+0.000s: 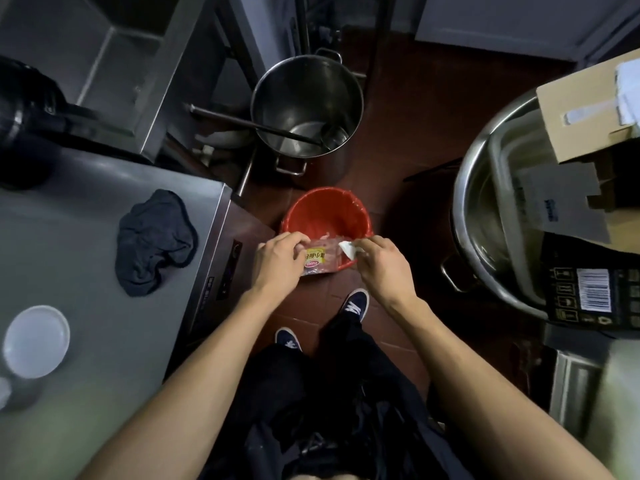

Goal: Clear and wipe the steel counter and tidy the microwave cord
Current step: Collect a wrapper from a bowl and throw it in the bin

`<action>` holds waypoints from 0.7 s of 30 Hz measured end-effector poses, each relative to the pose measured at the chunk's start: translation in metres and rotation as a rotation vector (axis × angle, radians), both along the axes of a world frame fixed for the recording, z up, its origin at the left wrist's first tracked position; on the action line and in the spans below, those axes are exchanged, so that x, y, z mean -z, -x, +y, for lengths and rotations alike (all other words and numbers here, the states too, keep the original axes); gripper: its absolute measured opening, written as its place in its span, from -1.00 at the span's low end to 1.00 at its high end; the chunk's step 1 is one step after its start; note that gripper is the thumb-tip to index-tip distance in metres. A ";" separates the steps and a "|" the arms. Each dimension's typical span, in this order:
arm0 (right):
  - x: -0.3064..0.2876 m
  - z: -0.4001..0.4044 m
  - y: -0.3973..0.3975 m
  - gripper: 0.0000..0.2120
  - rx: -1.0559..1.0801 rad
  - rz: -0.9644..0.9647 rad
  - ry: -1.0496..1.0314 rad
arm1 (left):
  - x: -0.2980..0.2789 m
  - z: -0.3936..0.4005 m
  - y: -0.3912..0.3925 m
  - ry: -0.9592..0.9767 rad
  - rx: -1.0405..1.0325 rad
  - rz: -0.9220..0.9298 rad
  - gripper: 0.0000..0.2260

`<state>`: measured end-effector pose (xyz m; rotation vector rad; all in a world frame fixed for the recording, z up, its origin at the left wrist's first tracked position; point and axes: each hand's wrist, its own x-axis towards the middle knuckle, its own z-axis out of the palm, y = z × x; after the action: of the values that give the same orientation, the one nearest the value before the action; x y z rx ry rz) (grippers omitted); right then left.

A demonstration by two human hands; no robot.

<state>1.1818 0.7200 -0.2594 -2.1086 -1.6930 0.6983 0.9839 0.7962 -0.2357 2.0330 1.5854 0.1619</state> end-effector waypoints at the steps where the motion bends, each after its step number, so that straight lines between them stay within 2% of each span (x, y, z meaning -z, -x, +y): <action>1: 0.004 0.003 -0.003 -0.76 -0.009 0.010 0.010 | 0.003 0.003 -0.004 0.013 -0.013 0.001 -0.83; 12: 0.081 0.033 -0.015 -0.78 0.014 0.072 0.186 | 0.084 0.056 -0.017 0.184 -0.159 -0.038 -0.76; 21: 0.188 0.071 -0.008 -0.79 0.094 0.071 0.286 | 0.209 0.106 -0.023 0.300 -0.146 -0.042 -0.76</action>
<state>1.1901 0.7914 -0.4478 -2.3046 -1.5211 1.0254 1.0066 0.9023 -0.4448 1.6772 1.6242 0.0189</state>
